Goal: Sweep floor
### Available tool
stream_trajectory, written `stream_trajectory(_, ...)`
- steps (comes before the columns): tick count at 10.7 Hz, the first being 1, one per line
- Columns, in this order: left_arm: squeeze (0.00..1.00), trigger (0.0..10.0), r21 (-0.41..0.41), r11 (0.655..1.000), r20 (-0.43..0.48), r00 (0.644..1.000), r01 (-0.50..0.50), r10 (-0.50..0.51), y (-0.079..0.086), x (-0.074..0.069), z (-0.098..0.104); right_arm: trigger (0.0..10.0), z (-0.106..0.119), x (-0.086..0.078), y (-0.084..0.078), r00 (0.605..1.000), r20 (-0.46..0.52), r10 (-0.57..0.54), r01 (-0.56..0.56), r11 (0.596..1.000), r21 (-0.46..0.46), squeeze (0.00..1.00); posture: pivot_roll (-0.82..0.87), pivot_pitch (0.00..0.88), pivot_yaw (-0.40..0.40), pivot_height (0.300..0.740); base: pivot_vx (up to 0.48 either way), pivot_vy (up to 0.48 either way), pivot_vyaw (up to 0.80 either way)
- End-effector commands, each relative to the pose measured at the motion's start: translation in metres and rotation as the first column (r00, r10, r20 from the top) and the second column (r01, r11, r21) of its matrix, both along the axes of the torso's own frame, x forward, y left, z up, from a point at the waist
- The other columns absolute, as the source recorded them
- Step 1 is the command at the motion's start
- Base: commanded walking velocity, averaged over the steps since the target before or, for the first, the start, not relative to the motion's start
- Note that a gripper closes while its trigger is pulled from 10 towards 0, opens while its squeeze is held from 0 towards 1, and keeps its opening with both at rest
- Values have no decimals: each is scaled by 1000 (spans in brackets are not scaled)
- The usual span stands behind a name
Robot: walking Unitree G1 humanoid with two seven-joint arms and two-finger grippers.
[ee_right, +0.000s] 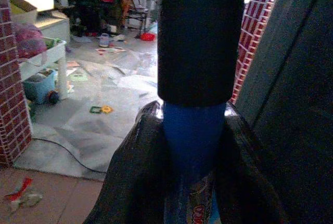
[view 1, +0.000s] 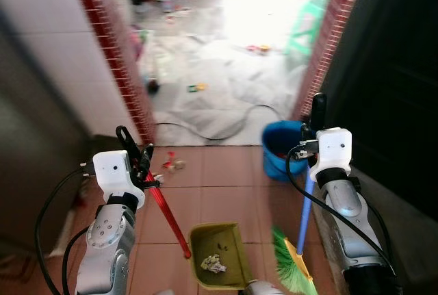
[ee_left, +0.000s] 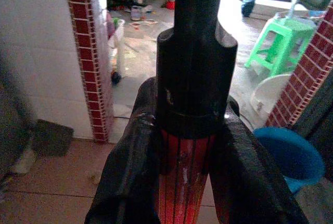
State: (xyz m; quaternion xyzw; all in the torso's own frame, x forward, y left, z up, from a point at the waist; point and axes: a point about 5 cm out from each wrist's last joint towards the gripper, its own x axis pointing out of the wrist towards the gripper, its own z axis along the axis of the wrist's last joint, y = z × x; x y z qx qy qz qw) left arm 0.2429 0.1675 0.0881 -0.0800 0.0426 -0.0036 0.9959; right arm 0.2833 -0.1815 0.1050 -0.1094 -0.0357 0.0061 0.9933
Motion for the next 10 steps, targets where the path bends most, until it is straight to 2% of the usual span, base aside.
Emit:
stream_trajectory(1, 0, 10000, -30, 999, 82, 997, -11, 13, 2, 5, 17, 10000, 8, 3, 0, 999, 33, 4, -4, 1000, -5, 0, -139, 0, 64, 740, 0, 0, -800)
stream_trajectory(3, 0, 10000, -56, 997, 188, 981, -45, 54, 5, 18, 50, 10000, 6, 3, -2, 1000, 27, 6, -5, 1000, -16, 0, -138, 0, 59, 740, 0, 0, -672)
stream_trajectory(5, 0, 10000, -96, 993, 282, 955, -64, 89, 11, 31, 80, 10000, 6, 2, -2, 1000, 24, 10, -10, 1000, -15, 0, -142, 0, 59, 740, 0, 0, 0)
stream_trajectory(6, 0, 10000, -120, 992, 337, 938, -47, 86, 12, 38, 98, 10000, 4, 2, 1, 1000, 12, 17, -17, 1000, -13, 0, -142, 0, 59, 740, 266, 0, -800)
stream_trajectory(8, 0, 10000, -146, 988, 383, 918, -52, 105, 15, 47, 118, 10000, 4, 2, 1, 1000, 14, 19, -19, 1000, -18, 0, -149, 0, 56, 740, 270, 0, -800)
stream_trajectory(10, 0, 10000, -223, 973, 377, 915, -60, 143, 17, 50, 125, 10000, 4, 1, 0, 1000, 15, 20, -20, 1000, -22, 0, -151, 0, 54, 740, 270, 0, -800)
